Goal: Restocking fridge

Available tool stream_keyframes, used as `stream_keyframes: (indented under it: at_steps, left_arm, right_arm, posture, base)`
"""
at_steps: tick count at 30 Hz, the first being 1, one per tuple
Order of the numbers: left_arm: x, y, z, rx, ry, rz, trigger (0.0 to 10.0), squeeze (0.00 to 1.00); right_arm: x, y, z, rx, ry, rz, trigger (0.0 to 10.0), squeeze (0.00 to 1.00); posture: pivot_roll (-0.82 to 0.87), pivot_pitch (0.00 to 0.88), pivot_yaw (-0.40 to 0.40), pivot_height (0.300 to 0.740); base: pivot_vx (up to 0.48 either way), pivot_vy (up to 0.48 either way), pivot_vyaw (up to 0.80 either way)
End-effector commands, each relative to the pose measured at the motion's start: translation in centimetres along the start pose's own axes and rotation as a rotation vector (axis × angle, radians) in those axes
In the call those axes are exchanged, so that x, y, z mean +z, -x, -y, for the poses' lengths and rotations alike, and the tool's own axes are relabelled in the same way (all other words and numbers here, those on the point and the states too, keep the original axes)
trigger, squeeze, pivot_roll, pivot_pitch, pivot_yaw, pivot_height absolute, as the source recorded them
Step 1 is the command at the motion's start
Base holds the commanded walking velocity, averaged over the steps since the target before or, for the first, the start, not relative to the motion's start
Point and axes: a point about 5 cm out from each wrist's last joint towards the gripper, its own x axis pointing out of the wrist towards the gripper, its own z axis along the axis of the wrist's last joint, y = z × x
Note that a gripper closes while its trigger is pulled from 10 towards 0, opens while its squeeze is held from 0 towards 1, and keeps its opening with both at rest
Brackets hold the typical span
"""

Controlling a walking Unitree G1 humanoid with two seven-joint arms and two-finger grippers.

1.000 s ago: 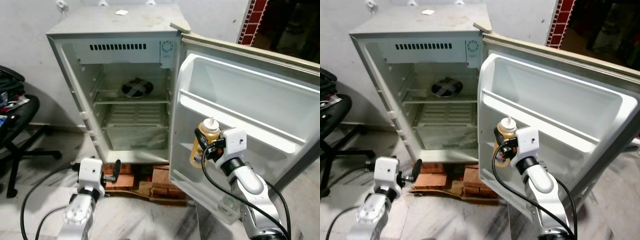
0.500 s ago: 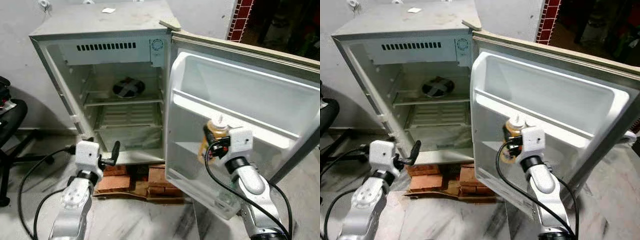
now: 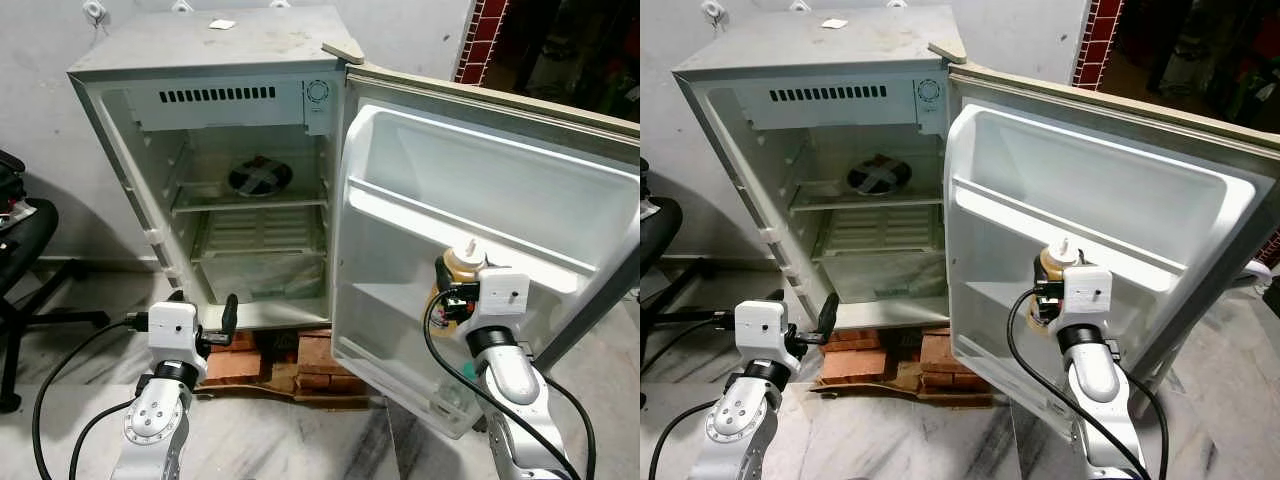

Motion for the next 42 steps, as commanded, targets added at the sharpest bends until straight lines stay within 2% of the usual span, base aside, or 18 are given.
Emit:
stream_keyframes:
  at_steps: [1,4,9,20,31,42]
  left_arm:
    - [0.3,0.1,-0.2,-0.003,-0.006,0.006,10.0,0.0]
    - [0.4,0.3,0.0,-0.022,-0.03,0.007,10.0,0.0]
    - [0.3,0.8,0.2,-0.049,-0.05,-0.001,10.0,0.0]
    - [-0.3,1.8,-0.1,-0.058,-0.064,-0.034,10.0,0.0]
    - [-0.2,1.3,0.3,-0.074,-0.061,-0.036,10.0,0.0]
    - [-0.2,1.3,0.4,-0.067,-0.058,-0.04,10.0,0.0]
  right_arm:
    - [-0.4,0.4,0.7,-0.038,-0.005,-0.015,10.0,0.0]
    - [-0.6,0.9,1.0,-0.057,-0.004,-0.024,10.0,0.0]
    - [-1.2,2.8,2.1,-0.114,0.016,-0.056,10.0,0.0]
    - [-1.9,4.5,2.7,-0.137,0.026,-0.099,10.0,0.0]
    - [-1.7,4.3,2.2,-0.112,0.007,-0.099,10.0,0.0]
    - [-1.6,3.8,1.7,-0.081,-0.004,-0.099,10.0,0.0]
  posture:
    - [0.01,0.0,0.019,0.74]
    - [0.0,0.0,0.02,0.74]
    - [-0.01,0.0,0.031,0.74]
    - [-0.02,0.026,0.03,0.74]
    - [-0.03,0.028,0.036,0.74]
    - [-0.02,0.026,0.032,0.678]
  base:
    - [0.0,0.0,0.0]
    - [0.0,0.0,0.0]
    - [0.0,0.0,0.0]
    - [0.0,0.0,0.0]
    - [0.0,0.0,0.0]
    - [0.0,0.0,0.0]
